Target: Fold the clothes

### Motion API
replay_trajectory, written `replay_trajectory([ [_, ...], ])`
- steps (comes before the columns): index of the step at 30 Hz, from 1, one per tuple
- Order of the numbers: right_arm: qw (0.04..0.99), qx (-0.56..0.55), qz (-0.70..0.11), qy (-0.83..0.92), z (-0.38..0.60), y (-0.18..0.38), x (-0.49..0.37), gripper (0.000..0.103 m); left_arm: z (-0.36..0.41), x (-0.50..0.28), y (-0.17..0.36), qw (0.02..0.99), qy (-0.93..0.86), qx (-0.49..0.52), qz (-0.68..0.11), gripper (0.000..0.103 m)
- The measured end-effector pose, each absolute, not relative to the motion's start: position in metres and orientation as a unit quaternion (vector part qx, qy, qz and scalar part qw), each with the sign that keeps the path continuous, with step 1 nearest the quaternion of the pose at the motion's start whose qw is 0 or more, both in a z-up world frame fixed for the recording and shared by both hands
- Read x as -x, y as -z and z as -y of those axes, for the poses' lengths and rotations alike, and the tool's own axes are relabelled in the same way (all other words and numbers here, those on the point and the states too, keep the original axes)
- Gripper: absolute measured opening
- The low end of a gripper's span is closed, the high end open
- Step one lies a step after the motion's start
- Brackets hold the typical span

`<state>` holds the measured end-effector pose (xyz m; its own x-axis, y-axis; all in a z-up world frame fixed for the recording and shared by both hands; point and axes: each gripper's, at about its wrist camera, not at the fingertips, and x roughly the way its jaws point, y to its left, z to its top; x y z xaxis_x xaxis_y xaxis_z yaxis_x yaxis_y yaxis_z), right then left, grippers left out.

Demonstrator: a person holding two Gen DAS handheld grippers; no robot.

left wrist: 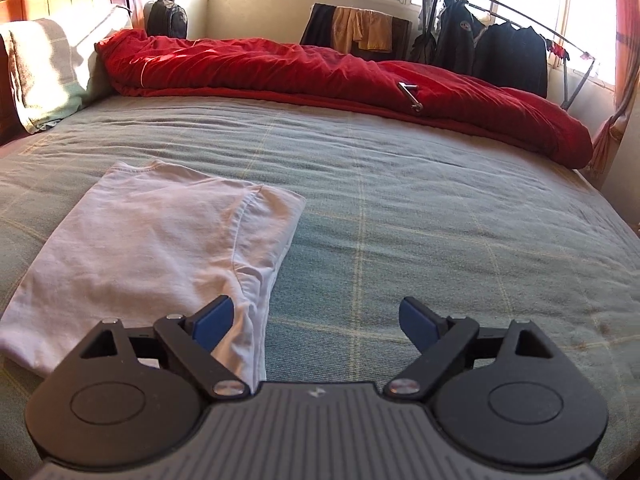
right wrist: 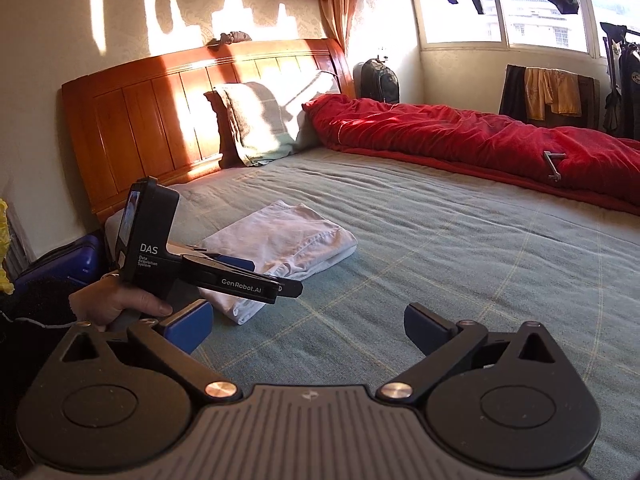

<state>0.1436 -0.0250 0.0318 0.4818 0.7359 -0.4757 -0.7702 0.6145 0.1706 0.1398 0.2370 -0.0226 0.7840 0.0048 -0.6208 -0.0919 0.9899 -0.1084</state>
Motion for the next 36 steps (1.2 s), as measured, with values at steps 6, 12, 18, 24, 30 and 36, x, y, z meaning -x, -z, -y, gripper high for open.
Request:
replay_trajectory([
  [6, 0.856, 0.03, -0.254, -0.449, 0.029, -0.036, -0.13, 0.103, -0.214, -0.108, -0.008, 0.955, -0.057, 0.034, -0.289, 0.097],
  [12, 0.855, 0.021, -0.237, -0.461, 0.037, -0.043, -0.115, 0.103, -0.198, -0.074, -0.028, 0.961, -0.097, 0.014, -0.257, 0.102],
  [18, 0.849, 0.024, -0.232, -0.474, 0.037, -0.045, -0.105, 0.103, -0.187, -0.044, -0.04, 0.961, -0.139, 0.003, -0.24, 0.102],
  [24, 0.842, 0.029, -0.241, -0.482, 0.027, -0.04, -0.1, 0.103, -0.2, -0.012, -0.036, 0.942, -0.199, 0.053, -0.266, 0.102],
  [30, 0.844, 0.056, -0.266, -0.463, 0.001, -0.029, -0.1, 0.103, -0.203, 0.025, -0.04, 0.927, -0.246, 0.081, -0.273, 0.102],
  [36, 0.845, 0.09, -0.291, -0.44, -0.029, -0.024, -0.098, 0.103, -0.197, 0.059, -0.051, 0.925, -0.264, 0.073, -0.262, 0.102],
])
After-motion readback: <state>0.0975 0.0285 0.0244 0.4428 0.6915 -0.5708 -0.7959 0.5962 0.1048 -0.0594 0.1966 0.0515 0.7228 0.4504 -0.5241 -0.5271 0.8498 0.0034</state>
